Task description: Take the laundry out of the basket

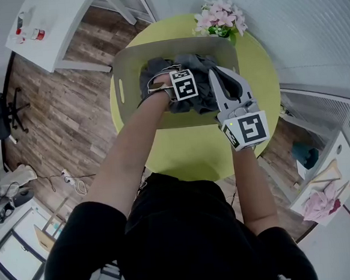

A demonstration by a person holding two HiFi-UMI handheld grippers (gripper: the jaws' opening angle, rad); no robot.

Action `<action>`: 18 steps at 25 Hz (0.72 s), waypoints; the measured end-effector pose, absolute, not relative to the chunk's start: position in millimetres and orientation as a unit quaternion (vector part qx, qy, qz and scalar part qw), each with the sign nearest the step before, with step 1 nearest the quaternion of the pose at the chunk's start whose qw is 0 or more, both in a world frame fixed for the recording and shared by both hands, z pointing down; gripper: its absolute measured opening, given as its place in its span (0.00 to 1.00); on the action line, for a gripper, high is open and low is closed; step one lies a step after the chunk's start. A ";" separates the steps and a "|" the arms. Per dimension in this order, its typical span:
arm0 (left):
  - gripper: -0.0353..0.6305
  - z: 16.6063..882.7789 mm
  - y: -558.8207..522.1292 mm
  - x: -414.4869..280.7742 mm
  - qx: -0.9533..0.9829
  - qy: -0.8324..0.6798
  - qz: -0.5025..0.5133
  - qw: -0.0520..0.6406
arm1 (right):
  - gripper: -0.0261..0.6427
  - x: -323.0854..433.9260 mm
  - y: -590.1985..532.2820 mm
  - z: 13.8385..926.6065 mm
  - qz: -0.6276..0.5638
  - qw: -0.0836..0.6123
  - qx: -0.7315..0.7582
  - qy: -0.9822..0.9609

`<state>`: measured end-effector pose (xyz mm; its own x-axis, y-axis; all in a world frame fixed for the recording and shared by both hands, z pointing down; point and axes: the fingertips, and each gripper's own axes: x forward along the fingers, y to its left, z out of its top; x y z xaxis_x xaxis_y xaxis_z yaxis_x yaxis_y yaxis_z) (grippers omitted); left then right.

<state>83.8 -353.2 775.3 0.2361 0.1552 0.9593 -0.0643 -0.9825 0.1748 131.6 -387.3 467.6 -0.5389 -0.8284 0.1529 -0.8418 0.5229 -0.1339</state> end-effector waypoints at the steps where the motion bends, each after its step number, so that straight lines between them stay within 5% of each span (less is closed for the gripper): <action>1: 0.67 773.1 -353.0 83.6 0.781 0.029 0.619 0.083 | 0.07 131.6 -386.6 466.9 0.096 0.036 0.479 -0.872; 7: 0.56 759.3 -346.8 79.8 0.779 0.032 0.623 0.065 | 0.07 133.6 -381.5 462.0 0.090 0.037 0.483 -0.870; 18: 0.55 700.2 -340.7 57.1 0.779 0.025 0.624 0.058 | 0.07 116.8 -368.9 450.6 0.073 0.050 0.490 -0.867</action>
